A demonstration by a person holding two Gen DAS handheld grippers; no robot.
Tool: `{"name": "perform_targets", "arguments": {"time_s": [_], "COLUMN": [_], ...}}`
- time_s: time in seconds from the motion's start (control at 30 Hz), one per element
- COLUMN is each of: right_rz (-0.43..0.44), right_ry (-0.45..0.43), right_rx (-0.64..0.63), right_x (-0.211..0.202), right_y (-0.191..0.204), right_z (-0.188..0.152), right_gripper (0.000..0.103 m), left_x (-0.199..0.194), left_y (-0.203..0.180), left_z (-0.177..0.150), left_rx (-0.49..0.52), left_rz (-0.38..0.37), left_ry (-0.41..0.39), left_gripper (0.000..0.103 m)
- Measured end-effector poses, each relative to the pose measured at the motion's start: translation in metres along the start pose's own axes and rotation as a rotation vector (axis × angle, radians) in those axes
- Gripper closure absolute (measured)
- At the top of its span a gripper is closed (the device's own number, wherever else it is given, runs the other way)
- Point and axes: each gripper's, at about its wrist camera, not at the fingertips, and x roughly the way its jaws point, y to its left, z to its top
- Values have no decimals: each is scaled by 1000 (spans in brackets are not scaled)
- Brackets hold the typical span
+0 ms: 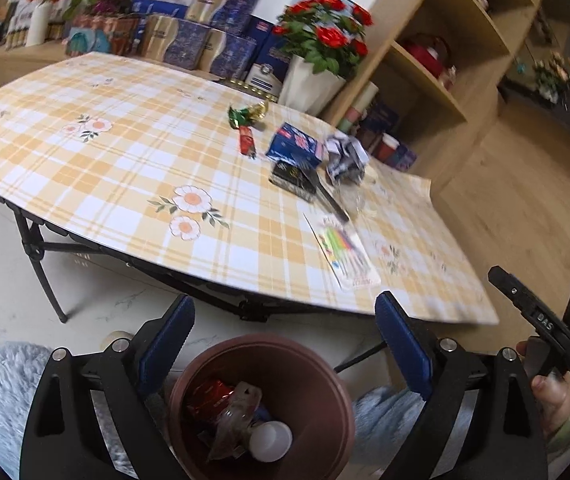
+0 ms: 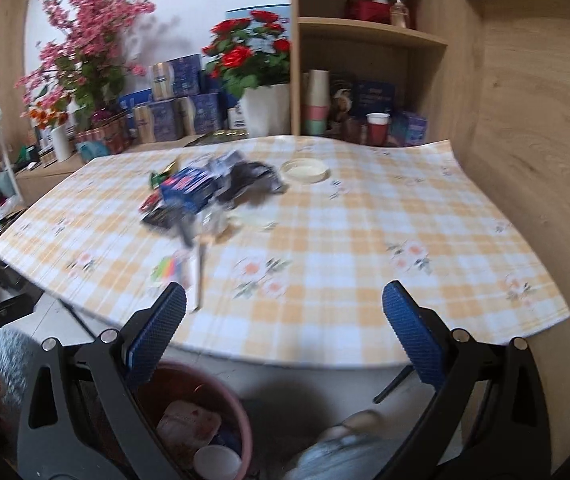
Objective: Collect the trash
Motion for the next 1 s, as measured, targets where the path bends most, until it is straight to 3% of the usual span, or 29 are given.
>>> {"name": "perform_targets", "arguments": {"time_s": [0.17,0.3,0.4,0.5,0.63,0.73,1.0], "right_rz": [-72,-96,-75,2,35,12,13], "right_ry": [-41,-53,-12,59,207,245,294], "right_rx": [-82,-106,-55,57,156,158,114], "right_x": [36,88,146,209,292,329,374], "right_y": [-19,-36,-50,-63,-65,-61,-45], "right_z": [44,82,112,137,149,152,169], "right_gripper": [6,6,6,6,6,6,6], "left_x": [3,9,14,23,40,48,77], "left_y": [8,17,23,32,42,43,33], "left_z": [16,33,45,62,82,97,120], "left_rx": [-18,-22,-10,-15,-45,-59,9], "left_rz": [-13,-6,23,66,106,107,106], "left_ry": [3,1,-5,-10,-10,-32,-23], "left_gripper": [12,12,12,12,12,12,12]}}
